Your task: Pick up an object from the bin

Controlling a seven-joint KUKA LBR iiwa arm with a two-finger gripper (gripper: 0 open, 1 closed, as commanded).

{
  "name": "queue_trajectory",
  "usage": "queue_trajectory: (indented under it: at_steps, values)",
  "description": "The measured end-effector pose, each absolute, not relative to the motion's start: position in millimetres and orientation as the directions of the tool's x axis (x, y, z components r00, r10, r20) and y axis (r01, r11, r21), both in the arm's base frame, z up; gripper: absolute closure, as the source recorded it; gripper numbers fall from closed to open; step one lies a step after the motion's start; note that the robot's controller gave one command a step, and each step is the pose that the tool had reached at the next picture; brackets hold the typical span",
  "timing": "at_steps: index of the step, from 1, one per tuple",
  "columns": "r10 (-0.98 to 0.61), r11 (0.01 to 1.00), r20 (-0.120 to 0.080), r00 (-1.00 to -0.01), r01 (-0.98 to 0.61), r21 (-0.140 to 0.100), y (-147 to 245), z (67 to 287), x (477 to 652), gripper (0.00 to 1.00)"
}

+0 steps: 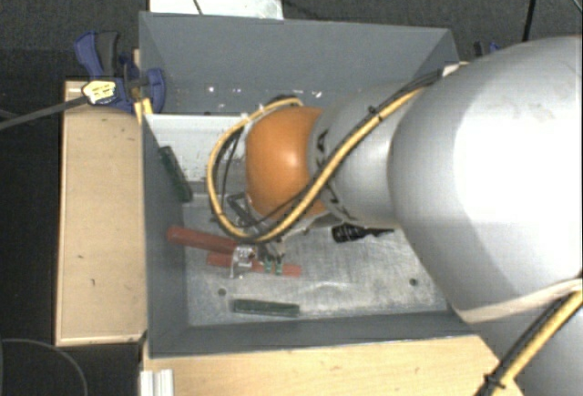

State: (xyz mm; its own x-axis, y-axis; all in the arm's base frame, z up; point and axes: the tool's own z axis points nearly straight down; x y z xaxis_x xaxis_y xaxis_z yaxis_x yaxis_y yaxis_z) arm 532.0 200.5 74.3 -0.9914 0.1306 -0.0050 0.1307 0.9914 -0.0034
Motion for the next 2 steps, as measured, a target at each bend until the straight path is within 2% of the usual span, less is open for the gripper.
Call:
queue_trajectory:
  at_steps: [1, 2]
  values:
    - [0.130, 0.991, 0.000, -0.991, 0.130, -0.005, 199.9, 79.2, 530.5, 1.00]
    - [0.129, 0.992, 0.005, -0.992, 0.129, -0.004, 200.9, 97.5, 528.5, 1.00]
